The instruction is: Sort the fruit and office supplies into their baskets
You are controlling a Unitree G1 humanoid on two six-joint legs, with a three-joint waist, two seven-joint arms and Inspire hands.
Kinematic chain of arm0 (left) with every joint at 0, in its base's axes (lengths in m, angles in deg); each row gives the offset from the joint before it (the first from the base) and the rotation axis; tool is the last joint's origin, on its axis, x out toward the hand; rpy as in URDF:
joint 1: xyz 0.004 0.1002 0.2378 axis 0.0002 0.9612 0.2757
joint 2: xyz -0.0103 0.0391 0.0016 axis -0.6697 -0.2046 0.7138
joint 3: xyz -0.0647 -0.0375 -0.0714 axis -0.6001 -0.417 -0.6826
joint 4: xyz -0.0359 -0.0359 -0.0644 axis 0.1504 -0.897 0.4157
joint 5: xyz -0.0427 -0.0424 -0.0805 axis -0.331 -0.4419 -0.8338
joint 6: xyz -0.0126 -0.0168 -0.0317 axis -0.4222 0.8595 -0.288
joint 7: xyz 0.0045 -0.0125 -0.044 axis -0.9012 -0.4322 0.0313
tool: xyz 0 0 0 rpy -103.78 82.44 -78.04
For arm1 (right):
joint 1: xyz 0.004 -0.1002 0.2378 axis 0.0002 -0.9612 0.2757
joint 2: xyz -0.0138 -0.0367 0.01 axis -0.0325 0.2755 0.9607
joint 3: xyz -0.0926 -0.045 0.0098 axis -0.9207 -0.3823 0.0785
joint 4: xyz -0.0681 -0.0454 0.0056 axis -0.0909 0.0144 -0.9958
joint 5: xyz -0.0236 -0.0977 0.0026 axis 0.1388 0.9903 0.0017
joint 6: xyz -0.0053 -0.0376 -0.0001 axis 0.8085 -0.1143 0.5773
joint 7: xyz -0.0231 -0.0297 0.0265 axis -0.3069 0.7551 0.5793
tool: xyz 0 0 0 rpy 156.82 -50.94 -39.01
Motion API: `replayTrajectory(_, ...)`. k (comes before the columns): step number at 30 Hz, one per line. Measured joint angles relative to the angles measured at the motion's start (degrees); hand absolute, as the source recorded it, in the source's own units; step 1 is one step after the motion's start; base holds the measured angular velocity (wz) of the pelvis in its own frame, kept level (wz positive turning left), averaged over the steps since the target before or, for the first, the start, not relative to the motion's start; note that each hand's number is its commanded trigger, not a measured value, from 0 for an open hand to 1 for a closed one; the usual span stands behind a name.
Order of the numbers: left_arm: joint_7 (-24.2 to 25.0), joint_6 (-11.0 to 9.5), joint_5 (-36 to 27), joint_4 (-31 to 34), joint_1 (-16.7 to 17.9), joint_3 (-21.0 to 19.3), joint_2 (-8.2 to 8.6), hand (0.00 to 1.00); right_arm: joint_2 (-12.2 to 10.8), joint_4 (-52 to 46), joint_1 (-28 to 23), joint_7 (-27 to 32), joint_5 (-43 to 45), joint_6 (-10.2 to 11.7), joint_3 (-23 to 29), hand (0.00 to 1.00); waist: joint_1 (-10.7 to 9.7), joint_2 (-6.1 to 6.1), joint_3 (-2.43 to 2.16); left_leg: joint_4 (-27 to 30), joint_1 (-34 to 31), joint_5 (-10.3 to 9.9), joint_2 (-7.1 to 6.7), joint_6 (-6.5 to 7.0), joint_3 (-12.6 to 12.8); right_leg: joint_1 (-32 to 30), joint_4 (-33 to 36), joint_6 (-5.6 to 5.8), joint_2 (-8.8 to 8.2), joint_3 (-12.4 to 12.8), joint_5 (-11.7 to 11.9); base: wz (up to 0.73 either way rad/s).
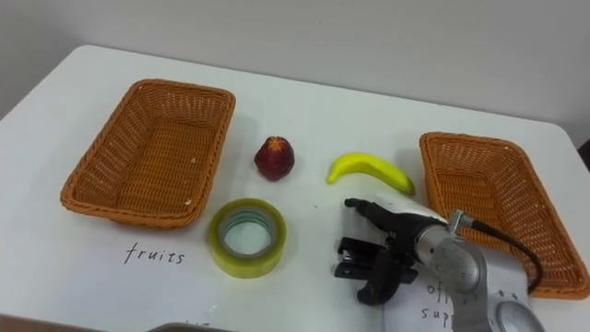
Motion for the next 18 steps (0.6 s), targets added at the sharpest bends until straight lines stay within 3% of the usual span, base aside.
replayTrajectory(13, -0.1, 3.1, 0.0, 2.8, 0.8, -0.1, 0.03, 0.0, -0.9, 0.2, 0.0, 0.2, 0.2, -3.3, 0.1, 0.0, -0.3, 0.0, 0.0, -0.4, 0.1, 0.0, 0.0, 0.0, 0.1, 0.1, 0.0, 0.0, 0.02, 0.0, 0.0, 0.0)
replayTrajectory(18, -1.3, 3.1, 0.0, 5.4, 0.9, -0.1, 0.36, 0.0, -1.3, 0.9, 0.0, 0.2, 0.2, -4.1, 0.1, 0.0, -0.3, 0.0, 0.0, -0.3, 0.3, 0.0, 0.0, 0.0, -0.1, 0.2, 0.0, -0.01, 0.03, -0.1, 0.1, 0.0)
